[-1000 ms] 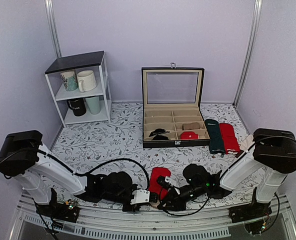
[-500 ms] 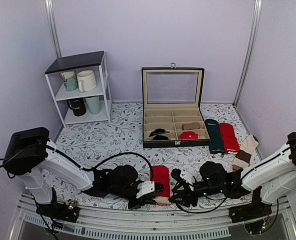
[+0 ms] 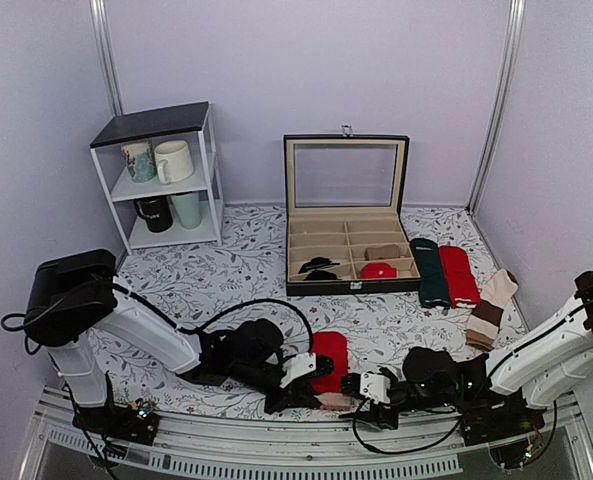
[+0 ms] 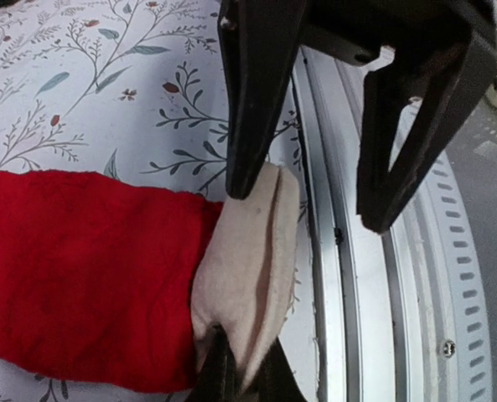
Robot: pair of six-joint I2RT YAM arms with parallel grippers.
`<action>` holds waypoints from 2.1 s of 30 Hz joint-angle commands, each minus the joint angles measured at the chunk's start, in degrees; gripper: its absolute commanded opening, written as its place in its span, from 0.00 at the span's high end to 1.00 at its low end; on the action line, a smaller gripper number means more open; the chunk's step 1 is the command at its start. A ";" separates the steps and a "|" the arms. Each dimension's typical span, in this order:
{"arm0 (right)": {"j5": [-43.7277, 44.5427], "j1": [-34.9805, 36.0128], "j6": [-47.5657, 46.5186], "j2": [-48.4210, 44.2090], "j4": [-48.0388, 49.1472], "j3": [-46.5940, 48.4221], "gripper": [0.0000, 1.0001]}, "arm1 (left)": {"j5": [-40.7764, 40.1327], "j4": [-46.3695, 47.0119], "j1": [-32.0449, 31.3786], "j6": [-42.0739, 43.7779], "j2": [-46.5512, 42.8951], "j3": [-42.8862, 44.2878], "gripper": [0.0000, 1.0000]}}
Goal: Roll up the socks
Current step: Roll the sock at the center of the board.
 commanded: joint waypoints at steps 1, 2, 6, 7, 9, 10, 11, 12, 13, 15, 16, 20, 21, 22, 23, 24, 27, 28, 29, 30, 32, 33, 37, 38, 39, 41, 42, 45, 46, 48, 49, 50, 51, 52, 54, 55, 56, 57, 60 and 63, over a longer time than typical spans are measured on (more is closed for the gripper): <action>2.38 0.81 -0.79 3.13 1.04 1.63 0.49 | -0.47 -12.83 0.41 -1.26 4.60 -2.96 1.00; 3.19 1.08 -0.02 3.66 1.06 1.75 0.50 | -0.54 -12.72 0.41 -1.35 4.58 -3.09 1.00; 5.93 1.35 1.01 6.38 0.84 2.87 0.53 | -0.31 -12.39 0.54 -1.46 4.82 -3.28 1.00; 5.96 1.36 1.23 6.74 0.62 3.18 0.54 | -0.29 -12.42 0.57 -1.49 4.92 -3.24 1.00; 5.48 1.40 1.90 7.97 -0.07 3.72 0.59 | -0.18 -12.45 0.53 -1.48 5.02 -3.23 1.00; 5.19 1.37 2.59 8.35 -0.37 3.86 0.61 | -0.18 -12.41 0.62 -1.52 5.02 -3.23 1.00; 5.04 1.44 3.19 8.63 -0.54 3.96 0.64 | -0.15 -12.34 0.63 -1.49 5.09 -3.23 1.00; 5.13 1.45 4.14 8.81 -0.67 3.98 0.67 | -0.19 -12.36 0.59 -1.51 5.22 -3.19 1.00; 5.17 1.51 4.70 8.89 -0.81 3.97 0.71 | -0.15 -12.45 0.59 -1.49 5.32 -3.04 1.00; 5.38 1.47 6.22 8.77 -1.67 3.98 0.80 | -0.02 -12.61 0.63 -1.38 5.74 -2.69 1.00; 5.27 1.50 6.74 8.71 -2.00 3.90 0.84 | -0.14 -12.66 0.74 -1.37 5.76 -2.55 1.00; 3.91 1.20 10.78 8.95 -3.02 3.70 0.90 | -2.91 -10.53 0.71 -0.66 3.37 -3.14 0.93; 3.24 0.83 12.19 9.32 -3.20 3.57 0.90 | -4.15 -9.76 0.64 -0.06 2.18 -3.37 0.91; 2.22 0.43 14.10 9.79 -3.12 3.40 0.90 | -6.42 -8.93 0.53 0.56 0.64 -3.58 0.90; 1.39 0.07 15.12 10.45 -2.99 3.36 0.90 | -8.53 -7.81 0.40 1.28 -1.09 -3.97 0.89; 0.54 -0.49 16.49 11.21 -2.98 3.49 0.90 | -10.25 -6.16 0.14 2.68 -3.06 -4.61 0.87; -2.50 -2.32 20.25 13.77 -2.80 3.82 0.91 | -15.43 -1.28 -1.73 8.04 -8.75 -6.12 0.79; -3.59 -2.87 21.53 14.57 -2.84 3.99 0.91 | -17.08 -0.52 -2.55 10.14 -10.13 -6.20 0.76; -4.71 -3.34 22.98 15.25 -2.88 4.19 0.91 | -18.33 -0.05 -3.44 12.36 -11.37 -6.28 0.70; -6.22 -3.78 23.74 15.82 -2.78 4.36 0.91 | -18.78 0.35 -4.18 15.04 -12.64 -6.27 0.68; -9.27 -4.92 25.53 16.79 -2.78 4.66 0.91 | -18.53 0.70 -5.56 18.56 -13.69 -6.37 0.65; -10.63 -5.36 26.69 17.20 -2.72 4.76 0.91 | -18.27 1.07 -5.89 19.58 -13.89 -6.47 0.65; -15.52 -6.88 29.59 19.61 -2.79 5.27 0.91 | -17.59 1.77 -6.87 21.16 -13.17 -6.65 0.64; -16.41 -7.30 30.36 20.16 -2.68 5.29 0.91 | -17.17 1.89 -7.12 21.32 -12.90 -6.88 0.64; -17.27 -7.75 31.18 20.79 -2.61 5.34 0.91 | -16.90 1.92 -7.29 21.26 -12.64 -7.04 0.64; -18.93 -8.53 32.33 21.73 -2.48 5.26 0.91 | -16.81 2.01 -7.60 20.92 -11.91 -7.49 0.64; -19.58 -8.68 32.64 21.98 -2.39 5.13 0.91 | -17.27 2.13 -7.65 20.63 -11.43 -7.80 0.64; -21.47 -8.75 33.01 22.70 -1.53 4.67 0.91 | -20.36 3.30 -7.61 20.24 -10.14 -8.43 0.63; -21.90 -8.72 33.13 22.87 -1.15 4.61 0.91 | -21.56 3.96 -7.73 20.27 -9.88 -8.69 0.63; -22.54 -8.75 33.25 23.22 -0.97 4.59 0.91 | -23.82 5.72 -7.70 20.53 -9.22 -9.13 0.63; -22.80 -8.70 33.34 23.37 -0.96 4.66 0.91 | -24.93 6.57 -7.74 20.76 -8.87 -9.39 0.63; -23.03 -8.75 33.28 23.43 -0.95 4.68 0.91 | -25.95 7.28 -7.90 20.98 -8.62 -9.57 0.62; -23.18 -8.76 33.34 23.57 -0.88 4.75 0.91 | -26.25 7.68 -8.05 21.18 -8.40 -9.64 0.62; -23.25 -8.76 33.36 23.64 -0.82 4.69 0.91 | -26.25 7.86 -8.12 21.21 -8.20 -9.61 0.62; -24.04 -8.70 33.44 23.77 -0.63 4.75 0.91 | -25.94 7.78 -8.18 21.22 -7.54 -9.36 0.61; -24.46 -8.75 33.45 23.83 -0.62 4.75 0.91 | -25.94 7.54 -8.26 21.22 -7.02 -9.16 0.61; -24.71 -8.74 33.34 23.91 -0.67 4.75 0.91 | -25.88 7.01 -8.36 21.29 -6.52 -8.88 0.61; -24.84 -8.83 33.31 24.02 -0.72 4.73 0.91 | -25.75 6.12 -8.44 21.29 -6.07 -8.46 0.61; -25.21 -8.89 33.28 24.34 -0.69 4.74 0.91 | -24.63 4.43 -9.03 21.12 -5.80 -7.55 0.66; -25.47 -9.15 33.23 25.01 -0.69 4.94 0.91 | -23.11 3.59 -9.13 20.77 -5.85 -7.01 0.82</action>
